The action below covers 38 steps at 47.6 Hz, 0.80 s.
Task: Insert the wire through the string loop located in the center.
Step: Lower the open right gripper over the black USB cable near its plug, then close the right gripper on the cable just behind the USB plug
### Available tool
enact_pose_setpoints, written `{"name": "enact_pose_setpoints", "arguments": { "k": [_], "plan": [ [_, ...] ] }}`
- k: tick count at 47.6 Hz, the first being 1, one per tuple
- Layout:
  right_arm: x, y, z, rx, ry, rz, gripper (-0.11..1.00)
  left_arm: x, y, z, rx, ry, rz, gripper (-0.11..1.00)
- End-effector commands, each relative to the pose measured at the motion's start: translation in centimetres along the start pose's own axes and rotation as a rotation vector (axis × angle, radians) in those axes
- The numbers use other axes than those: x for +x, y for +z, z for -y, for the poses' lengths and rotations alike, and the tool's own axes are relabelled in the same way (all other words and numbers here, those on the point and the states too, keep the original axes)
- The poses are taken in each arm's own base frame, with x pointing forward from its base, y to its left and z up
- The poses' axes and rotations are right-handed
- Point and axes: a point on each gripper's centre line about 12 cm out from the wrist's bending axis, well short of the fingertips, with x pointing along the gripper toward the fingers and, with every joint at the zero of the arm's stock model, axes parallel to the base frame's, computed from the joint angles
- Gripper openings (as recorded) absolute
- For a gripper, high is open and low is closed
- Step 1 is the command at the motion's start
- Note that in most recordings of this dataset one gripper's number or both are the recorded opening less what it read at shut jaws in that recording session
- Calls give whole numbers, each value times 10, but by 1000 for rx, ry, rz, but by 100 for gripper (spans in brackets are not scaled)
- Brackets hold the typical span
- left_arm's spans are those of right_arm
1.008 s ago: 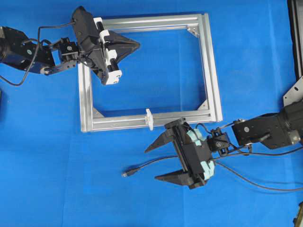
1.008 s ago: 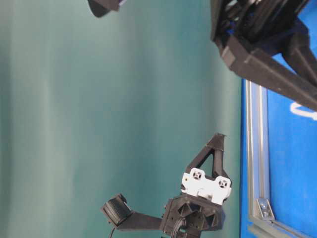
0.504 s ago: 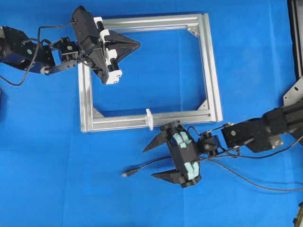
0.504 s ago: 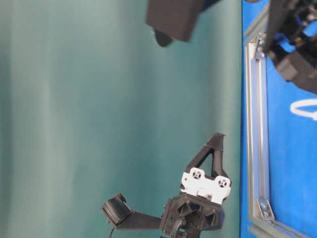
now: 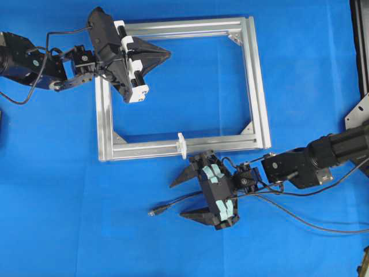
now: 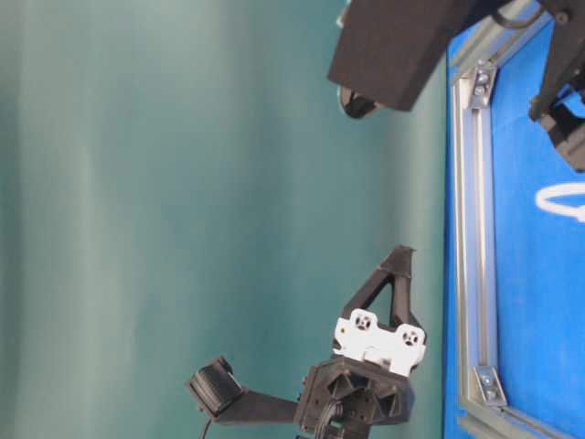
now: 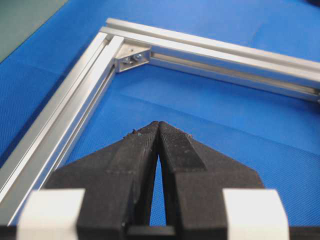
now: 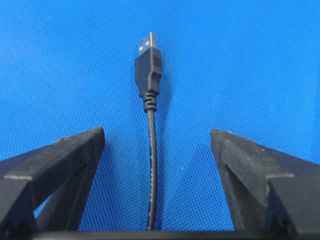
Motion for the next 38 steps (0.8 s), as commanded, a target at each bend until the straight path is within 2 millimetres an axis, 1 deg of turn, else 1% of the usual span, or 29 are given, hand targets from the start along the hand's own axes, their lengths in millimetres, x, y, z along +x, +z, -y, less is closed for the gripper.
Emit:
{"name": "enact_pose_setpoints", "arguments": {
  "k": [1, 4, 6, 9, 15, 18, 20, 22, 38],
  "plan": [
    [0, 13, 0, 1, 0, 42, 76, 0, 16, 0, 0, -2, 49, 0],
    [0, 13, 0, 3, -2, 42, 72, 0, 16, -1, 0, 0, 48, 0],
    [0, 13, 1, 6, -5, 42, 67, 0, 16, 0, 1, -2, 48, 0],
    [0, 13, 1, 4, -3, 42, 53, 0, 15, 0, 1, -1, 46, 0],
    [0, 13, 1, 6, -4, 40, 16, -1, 15, 0, 1, -1, 44, 0],
    [0, 13, 1, 6, -4, 40, 5, -1, 14, 0, 1, -1, 43, 0],
    [0, 13, 1, 6, -4, 40, -1, -1, 15, 0, 1, -1, 44, 0],
    [0, 13, 1, 6, -4, 40, -2, -1, 15, 0, 2, -2, 45, 0],
    [0, 14, 0, 4, -4, 40, -2, -2, 14, 0, 2, -2, 40, 0]
  ]
}}
